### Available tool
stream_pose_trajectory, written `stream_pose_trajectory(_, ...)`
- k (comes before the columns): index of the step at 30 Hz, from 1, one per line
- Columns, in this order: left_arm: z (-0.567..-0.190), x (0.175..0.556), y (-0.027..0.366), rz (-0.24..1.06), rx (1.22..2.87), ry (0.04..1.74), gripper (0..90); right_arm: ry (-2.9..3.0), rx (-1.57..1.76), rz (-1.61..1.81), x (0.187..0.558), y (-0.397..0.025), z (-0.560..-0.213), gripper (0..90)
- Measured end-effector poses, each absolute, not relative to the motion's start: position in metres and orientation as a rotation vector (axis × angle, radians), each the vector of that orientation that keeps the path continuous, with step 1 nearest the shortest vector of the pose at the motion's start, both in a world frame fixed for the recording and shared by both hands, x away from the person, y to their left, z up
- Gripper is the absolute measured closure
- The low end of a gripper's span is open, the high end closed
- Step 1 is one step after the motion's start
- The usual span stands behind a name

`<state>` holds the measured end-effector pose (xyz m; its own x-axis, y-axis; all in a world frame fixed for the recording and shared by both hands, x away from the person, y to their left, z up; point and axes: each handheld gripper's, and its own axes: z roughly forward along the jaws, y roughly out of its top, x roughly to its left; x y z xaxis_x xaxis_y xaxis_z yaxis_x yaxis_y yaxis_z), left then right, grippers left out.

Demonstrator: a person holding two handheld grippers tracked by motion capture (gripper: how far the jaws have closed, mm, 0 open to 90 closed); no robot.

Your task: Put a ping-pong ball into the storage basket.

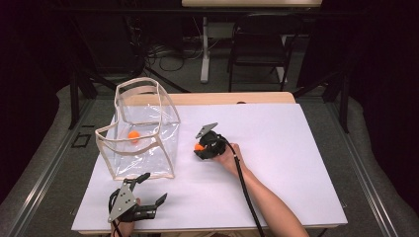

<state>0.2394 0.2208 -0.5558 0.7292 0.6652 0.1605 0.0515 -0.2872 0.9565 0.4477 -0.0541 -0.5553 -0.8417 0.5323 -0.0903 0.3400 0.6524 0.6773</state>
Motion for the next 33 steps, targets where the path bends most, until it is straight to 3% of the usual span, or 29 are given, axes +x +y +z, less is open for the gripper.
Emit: stream_pose_trajectory(33, -0.556, 0.239, 0.219, 0.667, 1.786, 0.561, 15.6, 2.491, 0.623, 1.112, 0.427, -0.067, -0.528, 50.5)
